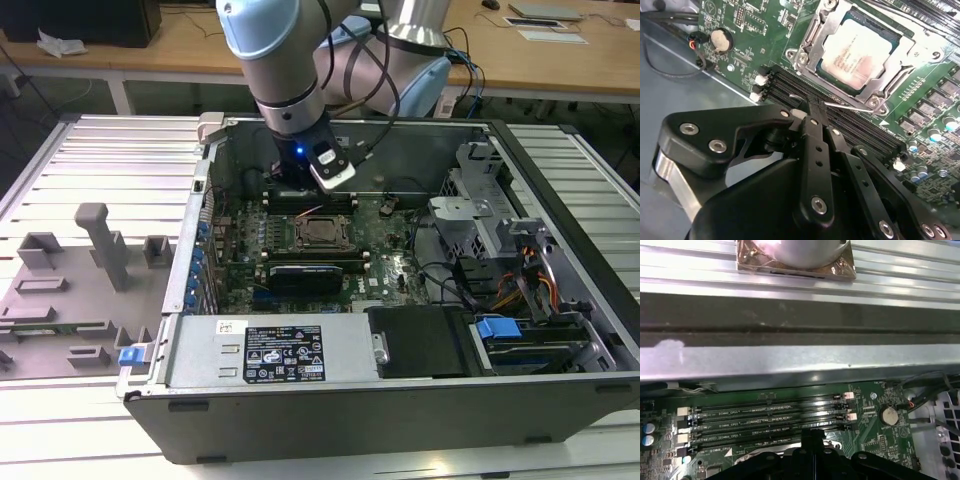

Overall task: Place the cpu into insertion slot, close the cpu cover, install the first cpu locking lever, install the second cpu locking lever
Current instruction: 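Install the first cpu locking lever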

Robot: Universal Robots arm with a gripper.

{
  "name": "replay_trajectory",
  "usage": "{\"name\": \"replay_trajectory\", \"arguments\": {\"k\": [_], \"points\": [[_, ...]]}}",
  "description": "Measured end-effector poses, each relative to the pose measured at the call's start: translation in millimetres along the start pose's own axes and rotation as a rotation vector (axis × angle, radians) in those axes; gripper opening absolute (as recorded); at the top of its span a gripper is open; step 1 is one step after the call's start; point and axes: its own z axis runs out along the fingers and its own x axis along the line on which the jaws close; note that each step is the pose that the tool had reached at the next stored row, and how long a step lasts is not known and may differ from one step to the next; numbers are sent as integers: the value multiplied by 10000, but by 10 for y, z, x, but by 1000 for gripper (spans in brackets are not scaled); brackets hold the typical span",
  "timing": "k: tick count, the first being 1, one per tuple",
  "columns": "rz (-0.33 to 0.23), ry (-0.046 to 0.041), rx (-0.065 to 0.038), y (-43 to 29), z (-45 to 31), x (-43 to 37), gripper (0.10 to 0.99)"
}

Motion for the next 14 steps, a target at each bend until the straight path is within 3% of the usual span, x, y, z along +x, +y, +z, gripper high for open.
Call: {"name": "replay_trajectory", "arguments": {"k": [3,14], "points": [[395,-96,107,-4,25,7,106],[755,-185,209,47,58,29,106]]}}
